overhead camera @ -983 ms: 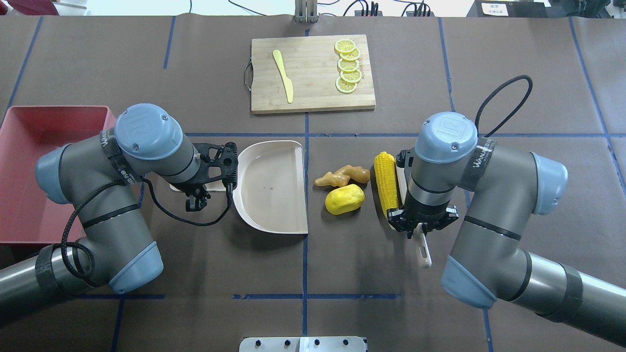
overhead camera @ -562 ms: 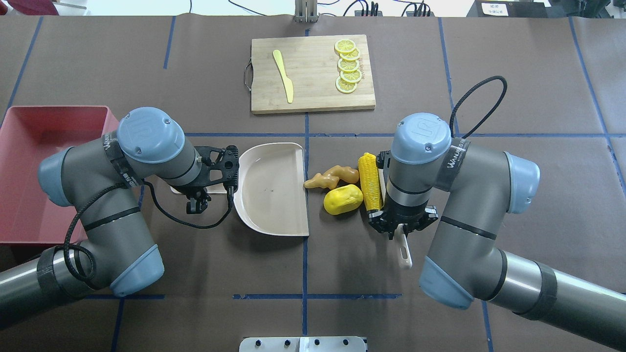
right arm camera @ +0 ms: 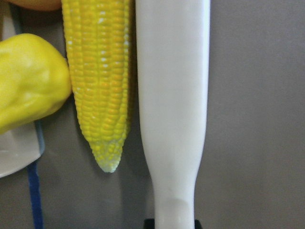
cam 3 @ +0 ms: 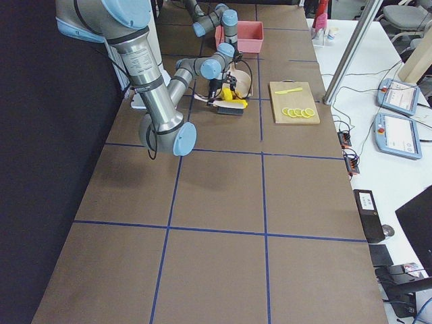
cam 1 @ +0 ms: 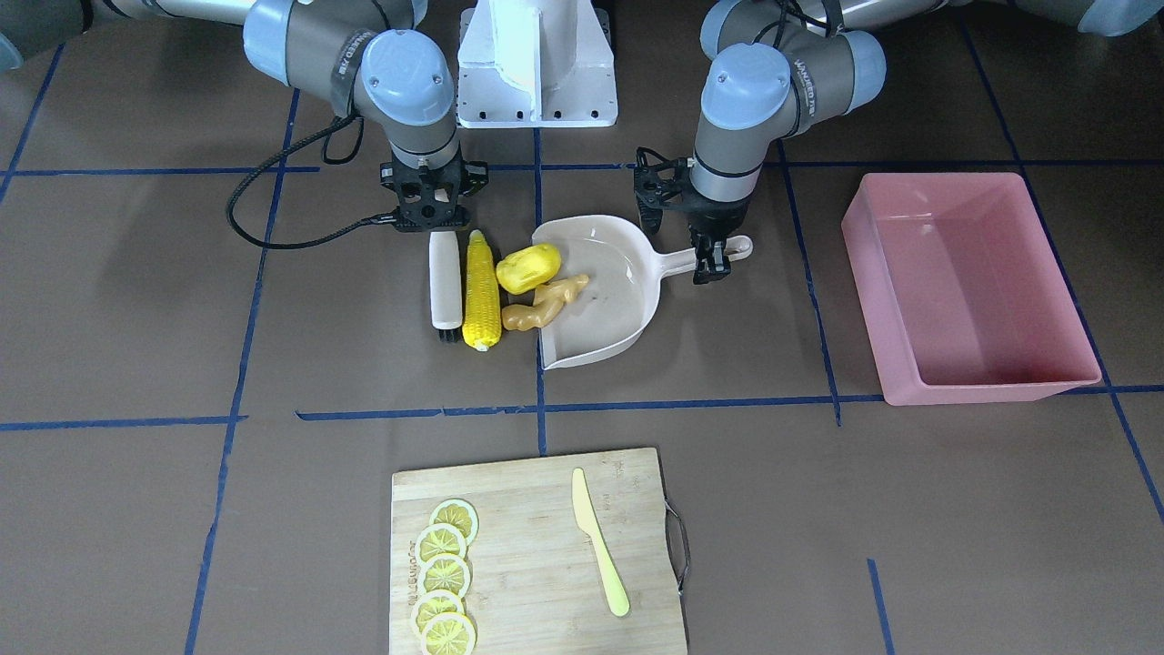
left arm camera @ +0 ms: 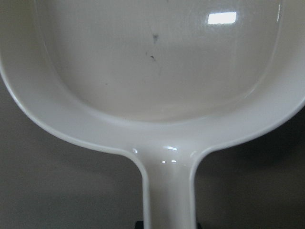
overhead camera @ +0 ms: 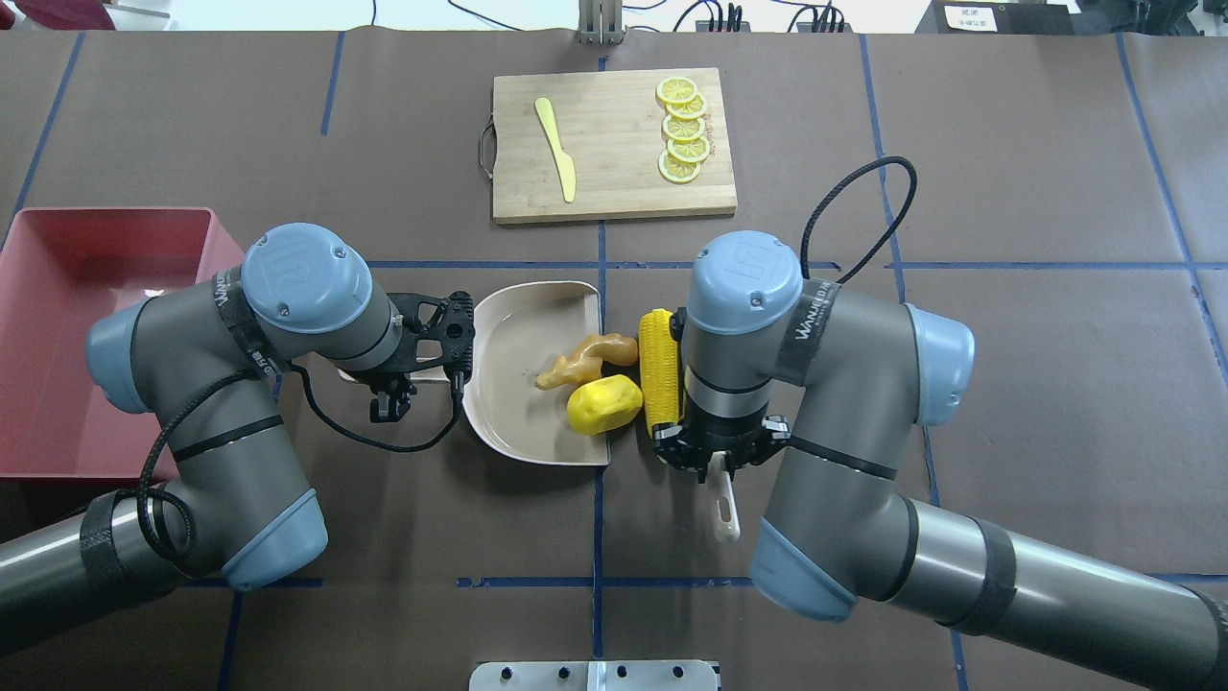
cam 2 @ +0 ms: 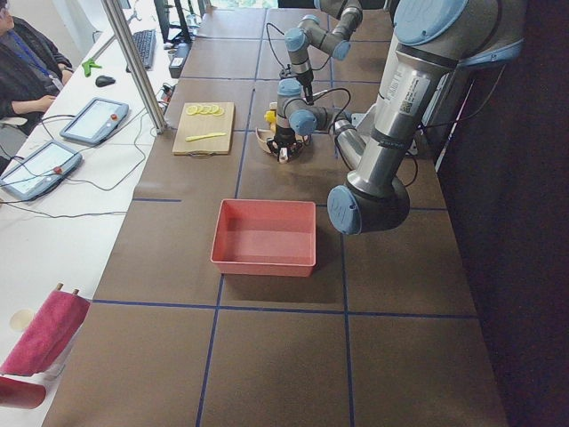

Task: Sweep and dump trash into bin
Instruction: 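Sweep the corn, pepper and ginger into the dustpan with the right gripper's brush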

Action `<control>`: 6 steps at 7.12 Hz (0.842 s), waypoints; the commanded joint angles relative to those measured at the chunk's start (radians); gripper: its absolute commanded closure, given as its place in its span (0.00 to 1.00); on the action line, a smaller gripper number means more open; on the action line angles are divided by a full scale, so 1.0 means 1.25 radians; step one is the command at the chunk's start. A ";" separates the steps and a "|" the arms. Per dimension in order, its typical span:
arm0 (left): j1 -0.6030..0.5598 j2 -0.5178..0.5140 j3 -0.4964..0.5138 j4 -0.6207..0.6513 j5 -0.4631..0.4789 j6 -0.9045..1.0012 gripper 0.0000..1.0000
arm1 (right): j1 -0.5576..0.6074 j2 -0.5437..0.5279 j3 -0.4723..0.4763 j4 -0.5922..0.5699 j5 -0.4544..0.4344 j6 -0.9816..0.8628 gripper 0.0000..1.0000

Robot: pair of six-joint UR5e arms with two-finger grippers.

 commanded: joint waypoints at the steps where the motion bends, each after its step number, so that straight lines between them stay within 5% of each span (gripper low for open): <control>1: 0.000 0.000 -0.004 0.001 0.000 -0.001 1.00 | -0.008 0.052 -0.023 -0.001 0.002 0.006 1.00; 6: 0.000 0.001 -0.006 0.000 0.000 -0.001 1.00 | -0.013 0.155 -0.111 0.001 0.004 0.006 1.00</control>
